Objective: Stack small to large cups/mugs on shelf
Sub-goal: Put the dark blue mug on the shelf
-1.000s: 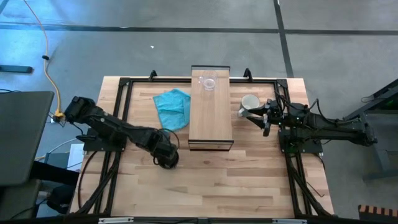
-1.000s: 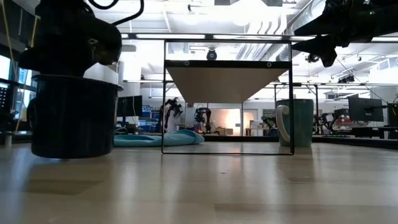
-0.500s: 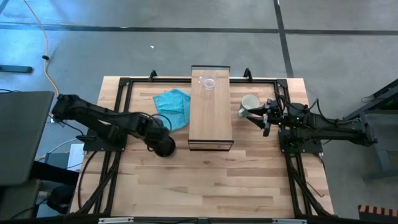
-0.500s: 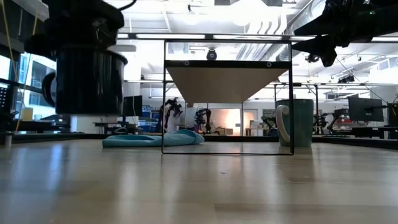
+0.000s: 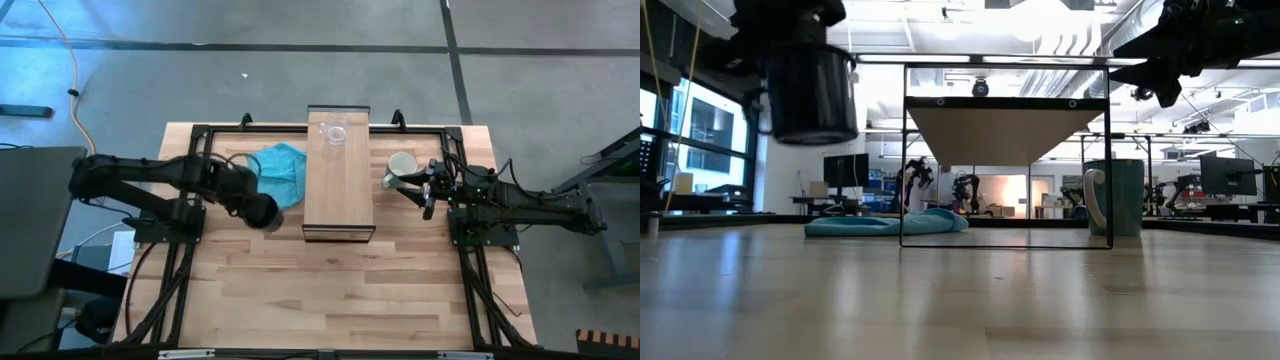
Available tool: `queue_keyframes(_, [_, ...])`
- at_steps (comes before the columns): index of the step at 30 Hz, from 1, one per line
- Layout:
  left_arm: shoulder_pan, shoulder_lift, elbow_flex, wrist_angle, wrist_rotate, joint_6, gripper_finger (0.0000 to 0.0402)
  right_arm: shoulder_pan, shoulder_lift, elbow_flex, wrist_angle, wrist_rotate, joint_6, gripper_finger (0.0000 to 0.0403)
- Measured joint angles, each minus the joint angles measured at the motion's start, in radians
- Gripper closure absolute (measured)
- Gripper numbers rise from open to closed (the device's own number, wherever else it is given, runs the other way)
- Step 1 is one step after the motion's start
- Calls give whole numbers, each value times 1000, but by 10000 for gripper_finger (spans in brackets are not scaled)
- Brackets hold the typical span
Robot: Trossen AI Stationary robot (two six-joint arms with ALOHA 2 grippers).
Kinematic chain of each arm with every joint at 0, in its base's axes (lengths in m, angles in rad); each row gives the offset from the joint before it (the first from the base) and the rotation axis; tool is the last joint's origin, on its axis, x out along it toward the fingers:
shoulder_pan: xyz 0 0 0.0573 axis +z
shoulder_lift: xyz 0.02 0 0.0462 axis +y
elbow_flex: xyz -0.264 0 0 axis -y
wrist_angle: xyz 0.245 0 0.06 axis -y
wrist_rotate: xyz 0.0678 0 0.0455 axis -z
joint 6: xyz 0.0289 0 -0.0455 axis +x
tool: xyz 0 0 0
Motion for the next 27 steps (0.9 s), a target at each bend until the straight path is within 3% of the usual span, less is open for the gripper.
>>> queue_keyframes(15, [270, 56, 437, -208, -44, 306, 397, 0, 0, 0, 0, 0, 19, 215])
queue_keyframes(27, [357, 334, 833, -272, -19, 504, 397, 0, 0, 0, 0, 0, 48, 215])
